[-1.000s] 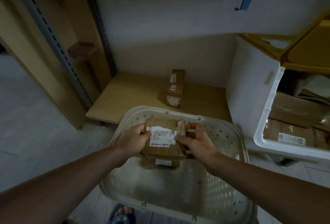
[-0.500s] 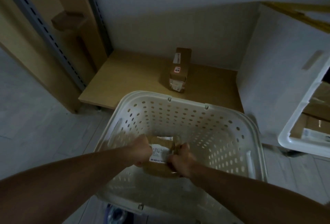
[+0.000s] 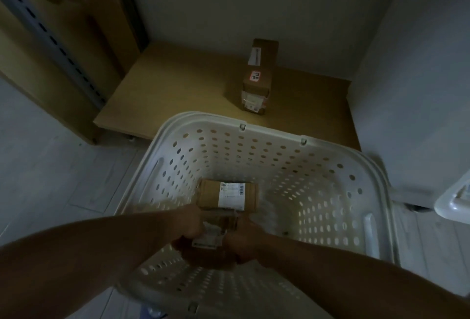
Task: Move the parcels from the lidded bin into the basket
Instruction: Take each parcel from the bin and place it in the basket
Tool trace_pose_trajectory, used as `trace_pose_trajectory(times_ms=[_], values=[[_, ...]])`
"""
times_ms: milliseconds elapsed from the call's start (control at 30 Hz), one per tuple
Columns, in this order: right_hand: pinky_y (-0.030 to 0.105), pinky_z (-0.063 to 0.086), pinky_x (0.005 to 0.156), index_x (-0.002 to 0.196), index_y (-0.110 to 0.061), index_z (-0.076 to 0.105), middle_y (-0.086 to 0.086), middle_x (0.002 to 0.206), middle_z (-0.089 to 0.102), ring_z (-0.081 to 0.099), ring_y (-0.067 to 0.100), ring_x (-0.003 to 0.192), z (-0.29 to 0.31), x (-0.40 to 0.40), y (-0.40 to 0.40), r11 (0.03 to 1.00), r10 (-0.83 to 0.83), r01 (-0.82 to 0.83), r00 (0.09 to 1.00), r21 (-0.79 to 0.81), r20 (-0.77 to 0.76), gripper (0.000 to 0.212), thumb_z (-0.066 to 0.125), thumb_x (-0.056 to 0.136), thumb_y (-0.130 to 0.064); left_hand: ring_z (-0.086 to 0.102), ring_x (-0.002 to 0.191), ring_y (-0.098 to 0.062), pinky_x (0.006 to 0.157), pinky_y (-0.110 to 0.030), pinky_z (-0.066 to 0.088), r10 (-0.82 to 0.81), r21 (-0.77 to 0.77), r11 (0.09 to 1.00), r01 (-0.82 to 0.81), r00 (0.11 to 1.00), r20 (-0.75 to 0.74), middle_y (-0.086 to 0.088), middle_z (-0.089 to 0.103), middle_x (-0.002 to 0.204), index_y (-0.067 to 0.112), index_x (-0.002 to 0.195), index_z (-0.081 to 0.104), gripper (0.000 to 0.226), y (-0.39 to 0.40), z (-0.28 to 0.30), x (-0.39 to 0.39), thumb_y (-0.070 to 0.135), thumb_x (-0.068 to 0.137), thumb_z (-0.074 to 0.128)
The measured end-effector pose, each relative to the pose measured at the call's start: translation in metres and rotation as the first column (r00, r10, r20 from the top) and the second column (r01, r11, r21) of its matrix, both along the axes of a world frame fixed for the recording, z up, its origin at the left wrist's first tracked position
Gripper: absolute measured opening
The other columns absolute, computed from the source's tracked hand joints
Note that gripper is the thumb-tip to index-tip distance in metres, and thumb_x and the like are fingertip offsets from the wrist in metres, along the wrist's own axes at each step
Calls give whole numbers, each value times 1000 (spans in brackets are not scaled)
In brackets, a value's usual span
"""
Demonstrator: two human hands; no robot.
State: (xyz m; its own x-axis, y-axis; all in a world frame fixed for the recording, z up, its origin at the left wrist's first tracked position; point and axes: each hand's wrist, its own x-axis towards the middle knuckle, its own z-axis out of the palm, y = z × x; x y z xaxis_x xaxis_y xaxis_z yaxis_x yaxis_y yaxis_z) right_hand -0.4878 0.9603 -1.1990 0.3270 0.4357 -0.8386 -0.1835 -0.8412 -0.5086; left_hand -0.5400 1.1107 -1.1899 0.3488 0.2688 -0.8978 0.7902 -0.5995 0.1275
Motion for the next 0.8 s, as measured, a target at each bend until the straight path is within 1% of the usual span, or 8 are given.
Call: trace_pose_trajectory(times_ms=[133, 267, 367, 433, 533, 633, 700, 800], values=[[29, 59, 81, 119, -10, 63, 2, 100, 64, 62, 18, 84, -19, -4, 10, 998, 17, -17, 1000, 54, -10, 24, 65, 96, -16, 62, 97, -24, 84, -29, 55, -77, 4, 997, 76, 997, 20, -19, 63, 129, 1, 133, 59, 33, 3, -3, 4, 13, 105, 48], [38, 50, 102, 124, -31, 40, 3, 118, 56, 59, 31, 120, -38, -14, 19, 985, -124, 129, 991, 116, -49, 43, 68, 95, -15, 60, 96, -20, 84, -28, 50, -16, -18, 1000, 18, 996, 88, -13, 66, 121, 5, 123, 64, 30, 13, -5, 8, 25, 103, 55], [36, 60, 73, 126, -17, 62, 10, 116, 67, 67, 27, 91, -76, -17, 23, 966, -232, 230, 973, 122, 1, 42, 77, 88, -24, 60, 96, -20, 80, -28, 49, 13, -20, 1000, -11, 993, 120, -13, 66, 118, 5, 122, 64, 33, 17, -13, 10, 30, 100, 61], [27, 49, 50, 129, -7, 60, 14, 108, 66, 62, 23, 75, -98, -16, 21, 959, -271, 273, 962, 71, -34, 55, 79, 82, -29, 58, 97, -19, 74, -24, 45, 10, 19, 1000, -13, 991, 137, -11, 61, 114, 3, 128, 59, 33, 17, -20, 10, 24, 103, 56], [31, 54, 55, 128, -23, 61, 9, 107, 67, 62, 26, 81, -132, -17, 22, 954, -293, 290, 956, 80, 22, 50, 74, 81, -34, 57, 111, -22, 84, -26, 45, 4, 62, 998, -13, 990, 140, -13, 56, 132, 4, 137, 50, 37, 16, -26, 12, 18, 103, 52], [45, 61, 82, 126, -43, 58, -3, 111, 71, 69, 28, 97, -196, -24, 23, 925, -370, 357, 923, 128, 101, 51, 67, 80, -62, 56, 106, -21, 84, -27, 45, 0, 71, 997, -10, 989, 146, -12, 58, 129, 4, 134, 51, 36, 17, -31, 18, 15, 100, 55], [39, 56, 78, 125, -35, 59, 1, 106, 69, 67, 29, 91, -209, -28, 23, 921, -369, 355, 927, 162, 62, 57, 67, 77, -63, 55, 98, -19, 80, -27, 45, -15, 62, 998, 7, 991, 134, -9, 59, 114, 4, 125, 56, 27, 19, -36, 20, 13, 99, 57], [23, 46, 62, 130, -20, 60, 0, 94, 57, 52, 11, 72, -140, -20, 24, 927, -321, 315, 947, 204, -3, 66, 78, 73, -48, 60, 96, -20, 80, -29, 50, -26, 38, 999, 21, 990, 135, -7, 60, 107, 7, 115, 60, 19, 22, -39, 23, 12, 96, 60]])
